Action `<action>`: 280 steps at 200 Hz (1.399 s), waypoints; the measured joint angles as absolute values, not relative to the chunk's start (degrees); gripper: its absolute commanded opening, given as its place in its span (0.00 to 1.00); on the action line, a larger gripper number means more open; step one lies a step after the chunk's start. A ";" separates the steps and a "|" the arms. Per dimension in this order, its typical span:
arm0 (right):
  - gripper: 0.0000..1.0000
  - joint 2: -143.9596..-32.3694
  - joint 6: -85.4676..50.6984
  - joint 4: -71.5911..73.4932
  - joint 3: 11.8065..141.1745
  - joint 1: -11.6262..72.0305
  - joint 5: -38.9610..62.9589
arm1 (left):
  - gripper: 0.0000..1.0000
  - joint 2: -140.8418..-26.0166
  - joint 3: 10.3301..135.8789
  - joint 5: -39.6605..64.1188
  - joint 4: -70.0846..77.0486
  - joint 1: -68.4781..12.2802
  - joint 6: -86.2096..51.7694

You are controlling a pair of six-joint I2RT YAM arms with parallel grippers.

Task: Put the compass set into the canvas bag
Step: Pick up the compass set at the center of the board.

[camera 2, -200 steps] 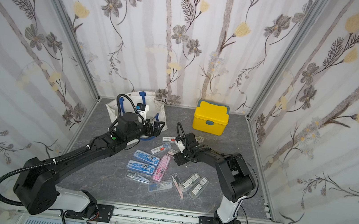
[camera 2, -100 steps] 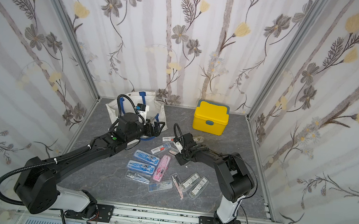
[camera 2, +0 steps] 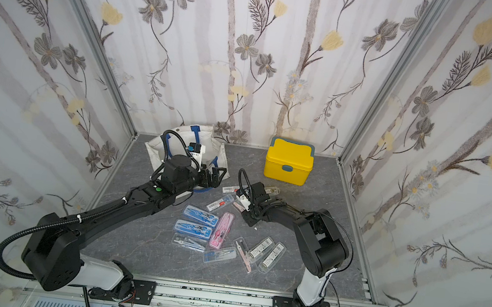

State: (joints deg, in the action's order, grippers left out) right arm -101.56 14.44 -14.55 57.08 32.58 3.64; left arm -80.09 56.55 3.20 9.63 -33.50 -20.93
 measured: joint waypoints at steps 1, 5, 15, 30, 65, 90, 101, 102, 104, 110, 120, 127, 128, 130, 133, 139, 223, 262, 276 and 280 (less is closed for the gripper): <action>0.42 -101.51 14.44 -14.61 57.06 32.56 3.70 | 1.00 -80.09 56.55 3.20 9.63 -33.50 -20.93; 0.42 -101.12 14.44 -15.05 56.99 32.47 4.08 | 1.00 -80.09 56.58 3.18 9.65 -33.50 -20.93; 0.42 -99.90 14.44 -15.81 56.88 32.23 4.71 | 1.00 -80.09 56.66 3.03 9.63 -33.50 -20.93; 0.42 -97.23 14.41 -15.64 56.88 31.66 5.98 | 1.00 -80.07 56.82 2.96 9.63 -33.50 -20.95; 0.41 -90.50 13.39 -13.06 56.42 29.54 9.58 | 1.00 -79.70 56.90 2.83 9.61 -33.47 -21.08; 0.41 -85.14 11.09 -8.91 55.11 27.77 12.51 | 1.00 -79.66 57.56 3.07 9.61 -33.50 -22.35; 0.41 -83.11 10.11 -6.81 54.39 27.18 13.47 | 1.00 -79.68 58.02 3.09 9.72 -33.50 -23.18; 0.41 -83.00 10.02 -6.68 54.37 27.16 13.52 | 1.00 -79.68 58.06 3.09 9.74 -33.50 -23.22; 0.41 -82.63 9.78 -6.35 54.24 27.05 13.65 | 1.00 -79.68 58.15 3.11 9.80 -33.50 -23.46; 0.40 -81.58 9.06 -5.19 53.93 26.85 13.93 | 1.00 -79.72 58.35 3.11 10.07 -33.54 -24.16; 0.40 -79.96 7.99 -3.29 53.41 26.70 14.31 | 1.00 -79.94 58.72 3.53 10.74 -33.74 -25.12; 0.40 -78.89 7.44 -1.91 53.04 26.68 14.63 | 1.00 -80.12 59.02 3.97 11.11 -33.98 -25.87; 0.40 -78.81 7.42 -1.76 52.99 26.68 14.66 | 1.00 -80.14 59.07 4.01 11.16 -34.00 -25.91; 0.40 -78.50 7.31 -1.39 52.90 26.68 14.70 | 1.00 -80.20 59.16 4.21 11.35 -34.09 -26.09; 0.40 -78.08 7.05 -0.91 52.75 26.68 14.70 | 1.00 -80.34 59.31 4.51 11.64 -34.22 -26.48; 0.40 -77.25 6.22 0.19 52.47 26.68 14.74 | 1.00 -80.58 59.64 5.13 12.25 -34.46 -27.24; 0.40 -71.09 1.61 8.84 49.69 26.24 14.41 | 1.00 -91.05 68.14 14.48 19.70 -37.30 -35.94; 0.40 -70.46 1.06 9.23 48.95 26.17 13.54 | 0.79 -95.33 72.51 15.92 19.92 -40.29 -36.38; 0.40 -70.43 1.06 9.39 48.73 26.17 13.02 | 0.64 -96.31 73.08 15.92 20.34 -40.93 -36.36; 0.40 -70.43 1.04 9.39 48.66 26.17 12.97 | 0.60 -96.60 73.25 15.90 20.34 -41.04 -36.40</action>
State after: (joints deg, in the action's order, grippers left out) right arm -70.43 1.04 9.39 48.66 26.17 12.97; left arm -96.60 73.25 15.90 20.34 -41.04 -36.40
